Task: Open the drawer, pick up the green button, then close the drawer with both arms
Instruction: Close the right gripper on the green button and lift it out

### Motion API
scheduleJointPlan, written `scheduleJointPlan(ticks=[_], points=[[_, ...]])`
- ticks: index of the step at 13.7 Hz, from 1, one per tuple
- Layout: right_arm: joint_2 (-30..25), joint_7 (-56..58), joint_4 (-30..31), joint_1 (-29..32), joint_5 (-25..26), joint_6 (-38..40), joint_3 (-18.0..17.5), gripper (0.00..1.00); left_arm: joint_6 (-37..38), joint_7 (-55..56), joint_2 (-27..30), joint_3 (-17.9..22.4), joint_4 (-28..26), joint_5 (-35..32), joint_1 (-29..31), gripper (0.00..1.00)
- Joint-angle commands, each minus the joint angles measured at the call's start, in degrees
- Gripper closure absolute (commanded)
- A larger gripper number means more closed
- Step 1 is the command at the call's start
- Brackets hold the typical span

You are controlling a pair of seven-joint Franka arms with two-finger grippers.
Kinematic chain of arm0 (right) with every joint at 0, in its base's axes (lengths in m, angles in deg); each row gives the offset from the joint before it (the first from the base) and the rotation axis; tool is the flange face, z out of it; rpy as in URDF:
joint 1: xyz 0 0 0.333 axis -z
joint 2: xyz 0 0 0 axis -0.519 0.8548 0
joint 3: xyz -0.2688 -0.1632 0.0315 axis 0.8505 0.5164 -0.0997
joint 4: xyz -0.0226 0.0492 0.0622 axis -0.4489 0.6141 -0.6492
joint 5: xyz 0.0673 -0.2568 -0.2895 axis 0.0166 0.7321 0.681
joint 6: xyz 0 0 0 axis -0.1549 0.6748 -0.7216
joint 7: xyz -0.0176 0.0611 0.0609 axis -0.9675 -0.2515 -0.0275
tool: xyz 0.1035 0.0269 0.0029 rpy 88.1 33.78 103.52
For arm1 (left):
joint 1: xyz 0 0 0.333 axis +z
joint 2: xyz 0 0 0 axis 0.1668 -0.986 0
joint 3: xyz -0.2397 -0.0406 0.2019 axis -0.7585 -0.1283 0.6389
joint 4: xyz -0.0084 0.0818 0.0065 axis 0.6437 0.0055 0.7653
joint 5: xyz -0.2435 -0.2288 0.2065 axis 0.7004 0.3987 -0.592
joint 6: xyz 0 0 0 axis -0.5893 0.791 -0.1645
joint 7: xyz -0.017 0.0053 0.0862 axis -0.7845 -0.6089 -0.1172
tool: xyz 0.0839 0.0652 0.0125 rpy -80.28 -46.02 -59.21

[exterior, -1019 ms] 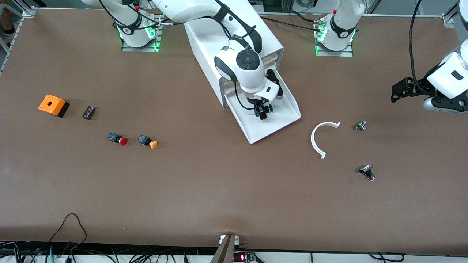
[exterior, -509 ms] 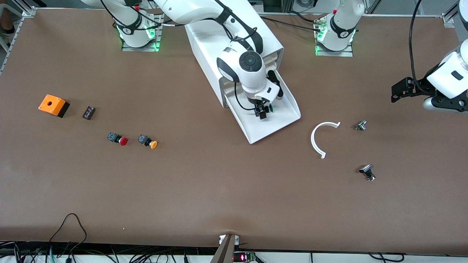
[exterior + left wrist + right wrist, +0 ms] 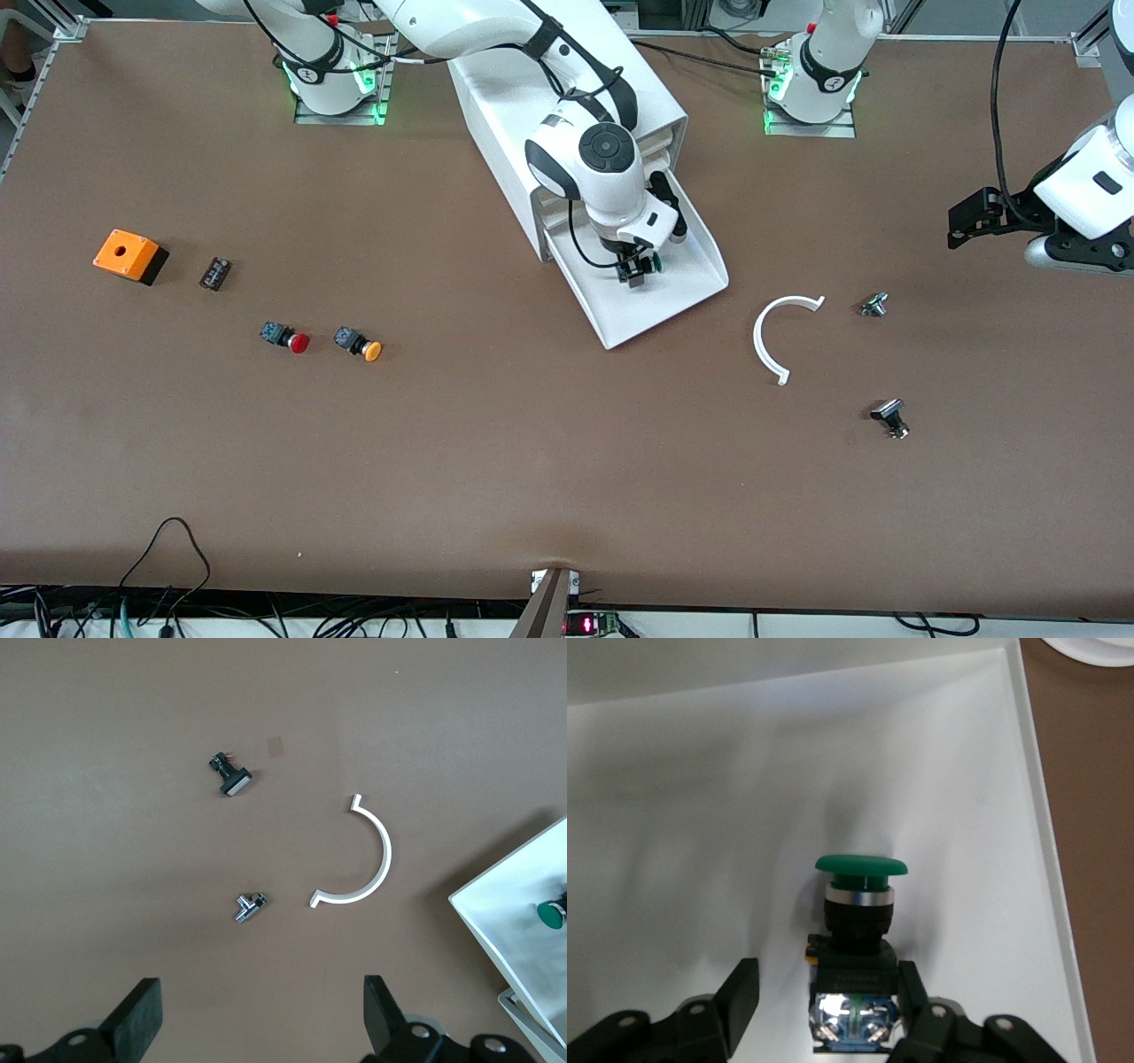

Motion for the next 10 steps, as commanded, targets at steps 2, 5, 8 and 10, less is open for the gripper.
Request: scheduleJointPlan(ticks=[2,5,8,10], points=[[1.6,-1.11,-2.1,-1.43,1.57,-0.94,1.78,0.47,0.34,0.63,0.32,-0.32,0.31,-1.09,0.01,0.0],[1.6,-1.9,-2.19,-1.35,1.84,-1.12,2.05,0.61,0.34,0.63,0.32,-0.32,0.31,-1.09,-0.08,0.0],[0.98,-2.26,-3.41,-1.43,1.75,-0.6,2.84,0.69,0.34,0.63,0.32,-0.32,0.4,-1.09,-0.08,0.0],[0.9,-4.79,-4.65,-1.35,1.75,-0.24,2.84,0.7,0.34,0.63,0.32,-0.32,0.31,-1.09,-0.08,0.0]])
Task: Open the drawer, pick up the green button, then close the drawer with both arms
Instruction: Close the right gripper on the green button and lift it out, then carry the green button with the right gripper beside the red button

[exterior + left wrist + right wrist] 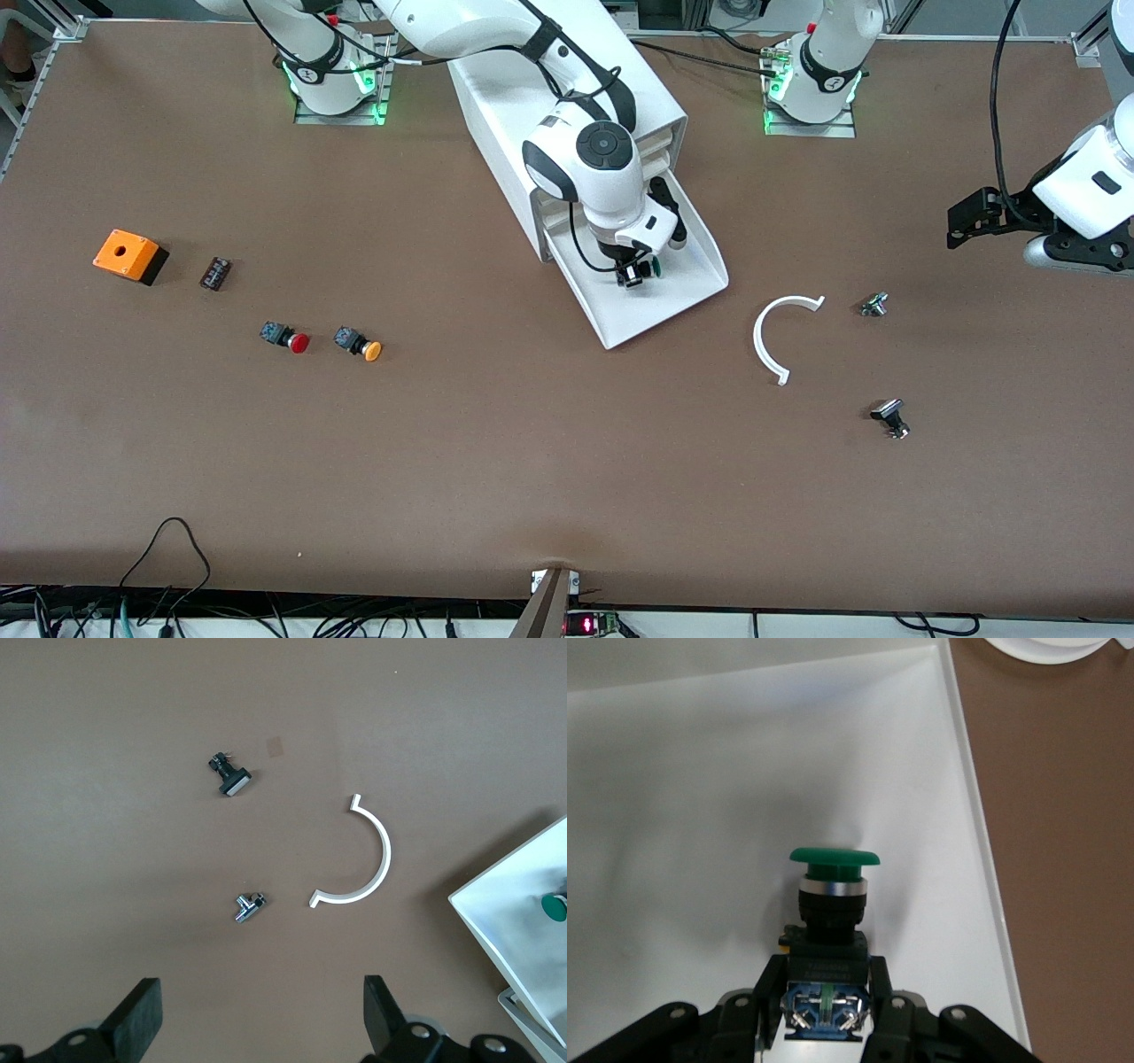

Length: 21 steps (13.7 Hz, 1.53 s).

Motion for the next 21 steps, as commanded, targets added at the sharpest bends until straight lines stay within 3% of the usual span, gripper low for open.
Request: scheduleJointPlan(ticks=[1,7,10,17,21], points=[[0.1,-4.56,-2.61,-0.72,0.79,0.5,0.71,0.7,0.34,0.63,0.32,-0.27,0.4,-1.09,-0.07,0.0],[-9.73,-12.99,-1.56,3.13,0.88,5.6,4.66,0.7,0.34,0.63,0.32,-0.27,0.31,-1.09,-0.07,0.0],[-12.82,-17.31,1.76,7.36,0.09,5.43,9.14,0.7,0.34,0.63,0.32,-0.27,0.31,-1.09,-0.07,0.0],[-13.8,-28.47,11.26,8.07,0.09,4.63,15.56,0.7,1.57,0.63,0.32,-0.27,0.49,-1.09,-0.07,0.0],[-12.57,-28.05,14.78,15.26,-0.09,4.28,16.18,0.7,1.66,0.63,-0.03,-0.27,1.37,-1.0,-0.25,0.0]])
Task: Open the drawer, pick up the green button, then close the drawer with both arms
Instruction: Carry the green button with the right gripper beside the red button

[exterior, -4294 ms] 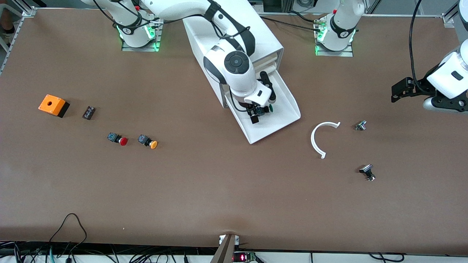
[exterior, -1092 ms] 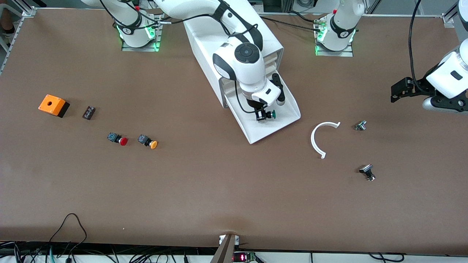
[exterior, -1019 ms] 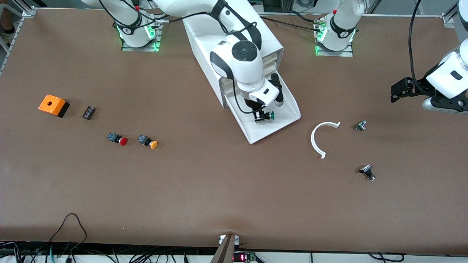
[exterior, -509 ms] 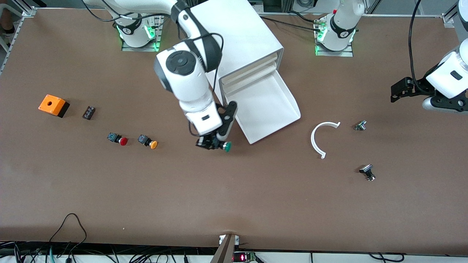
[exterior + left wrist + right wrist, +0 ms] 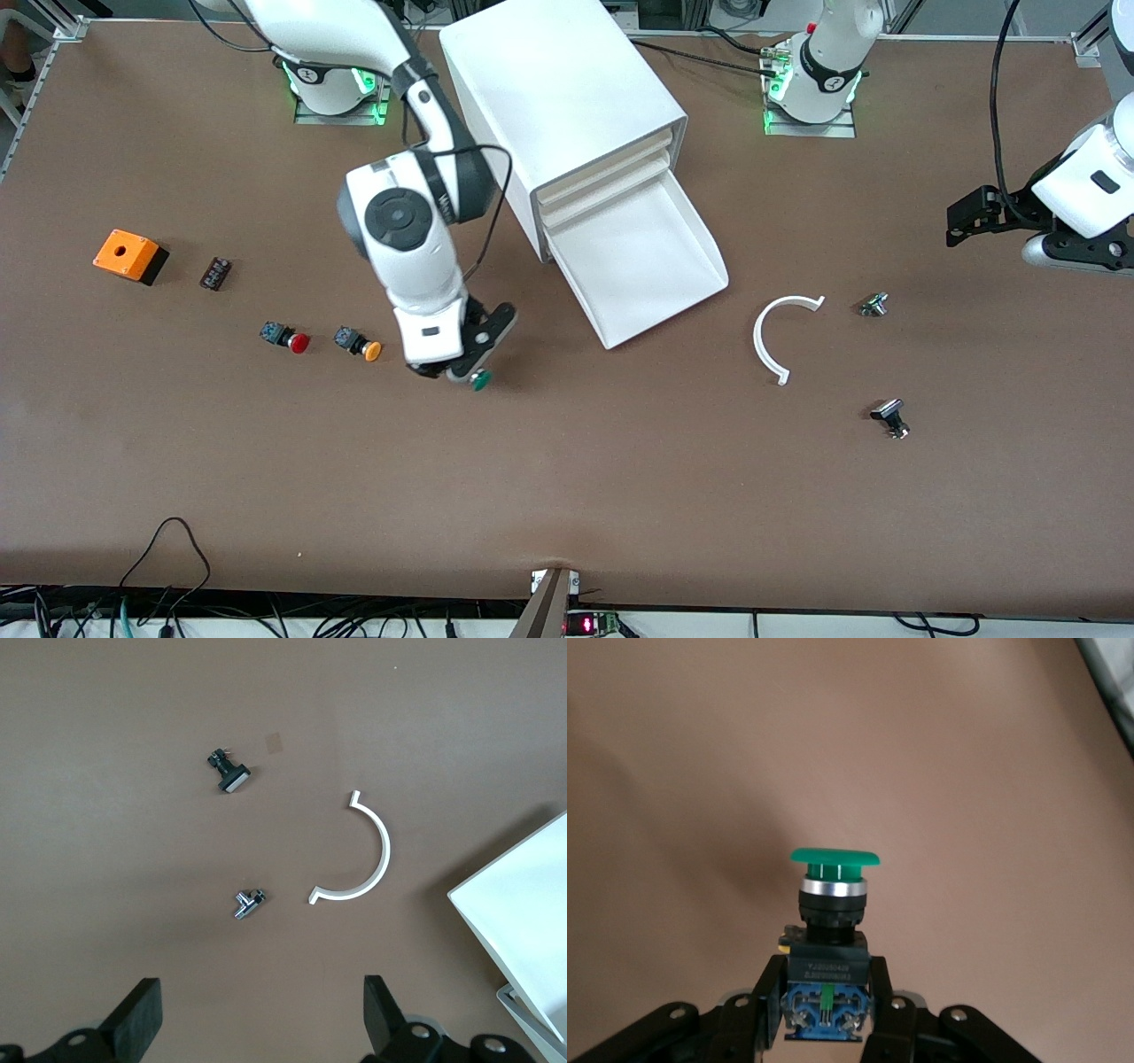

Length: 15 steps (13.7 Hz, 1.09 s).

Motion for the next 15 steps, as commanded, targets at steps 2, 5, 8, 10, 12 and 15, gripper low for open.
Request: scheduleJointPlan(ticks=[2,5,8,10,12,15], points=[[0.58,0.35,3.91,6.36,0.12,-1.91,-0.71,0.7,1.04,0.54,-0.47,-0.22,1.37,-1.0,-0.21,0.0],[4.8,1.49,4.17,9.52,0.47,-5.41,-0.88,0.7,0.86,0.54,-0.74,-0.13,1.46,-1.18,-0.03,0.0],[6.39,10.26,7.85,13.2,0.12,-14.36,-2.63,0.7,0.95,0.54,-1.97,-0.13,3.48,-1.18,-0.29,0.0],[6.3,16.06,9.71,20.74,0.12,-17.29,-9.29,0.7,0.95,0.37,-1.97,-0.13,3.75,-1.0,-0.29,0.0],[6.39,20.55,9.8,25.6,0.12,-17.56,-13.26,0.7,0.95,0.37,-2.14,-0.13,3.75,-1.0,-0.21,0.0],[6.48,21.54,9.71,26.41,-1.1,-17.3,-13.71,0.08,0.95,0.28,-2.4,-0.13,3.66,-0.74,0.06,0.0]])
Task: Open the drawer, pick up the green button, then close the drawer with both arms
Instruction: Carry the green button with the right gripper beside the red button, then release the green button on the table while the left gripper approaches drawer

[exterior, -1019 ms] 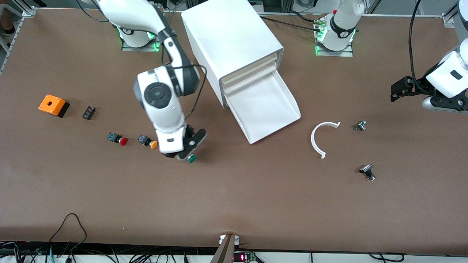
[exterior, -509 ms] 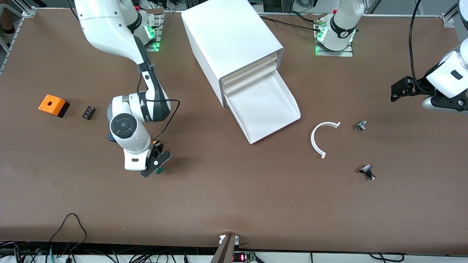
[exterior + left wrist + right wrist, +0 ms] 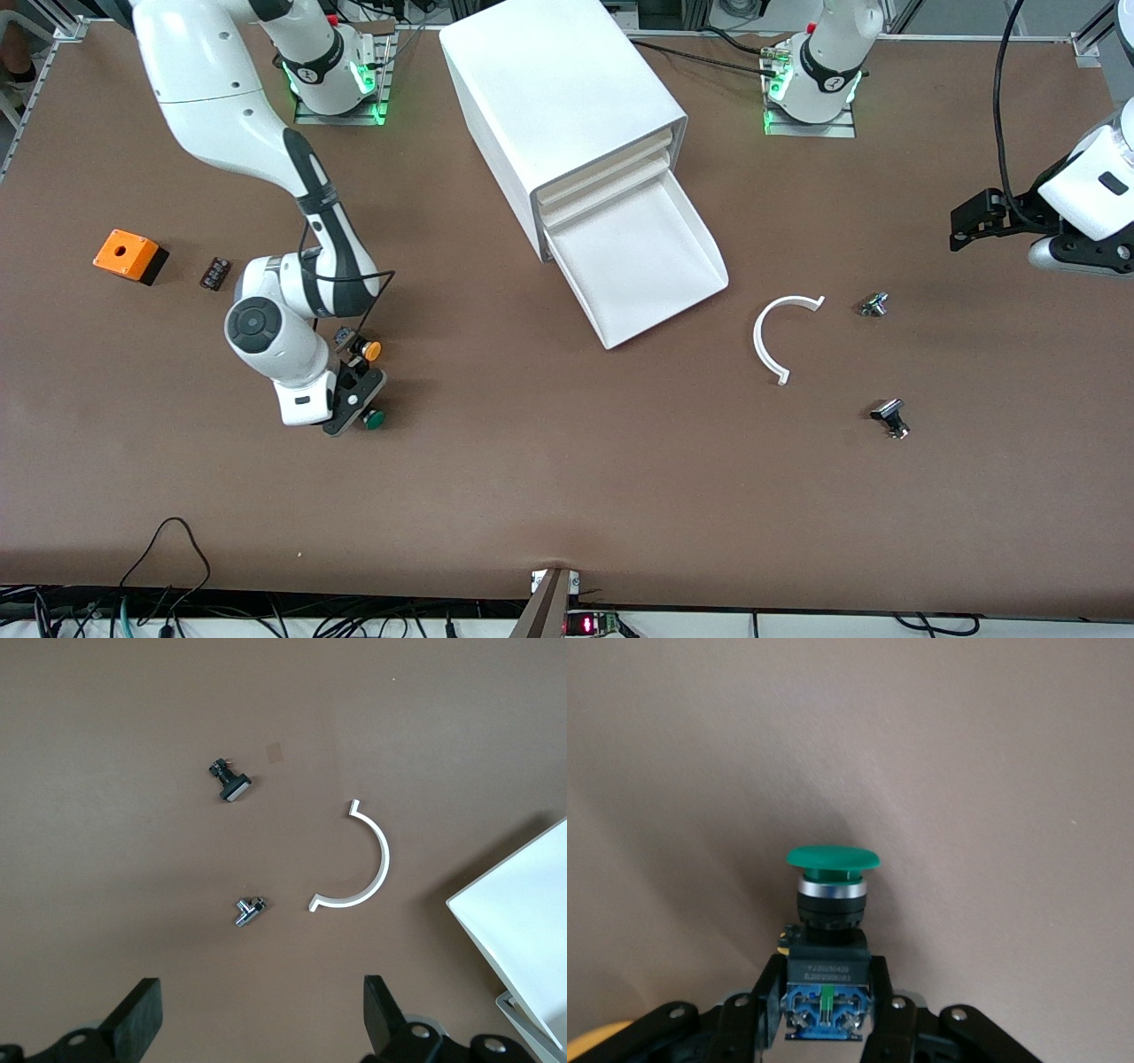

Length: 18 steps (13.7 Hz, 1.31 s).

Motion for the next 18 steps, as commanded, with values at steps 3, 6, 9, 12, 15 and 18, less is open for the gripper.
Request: scheduleJointPlan(ticks=[3,6,9,12,15,18], points=[[-4.37,1.06,0.51,0.68,-6.72,3.65,-1.5,0.0,0.7,0.02,-1.96,-0.04,1.51,-1.35,0.06,0.0],[-8.76,0.8,-0.11,0.5,-10.76,8.31,-3.17,0.0,0.53,-0.16,-3.45,0.05,1.95,-1.44,-0.29,0.0],[-13.07,-5.24,-2.56,0.24,-14.46,18.75,-4.05,0.0,1.05,-0.25,-8.36,-0.04,1.6,-7.3,-1.95,0.0],[-16.5,-13.4,-6.96,-0.29,-14.55,28.34,-4.22,0.0,0.79,-0.42,-9.52,0.05,2.13,-8.91,-2.49,0.0],[-20.19,-25.62,-7.67,-0.99,-14.2,33.97,-6.41,0.0,0.88,1.5,-10.4,0.58,1.43,-0.6,-2.32,0.0],[-23.09,-44.05,-7.32,-2.39,-13.59,39.35,-7.56,0.0,-1.31,14.55,-12.77,0.58,0.9,3.65,-3.8,0.0]])
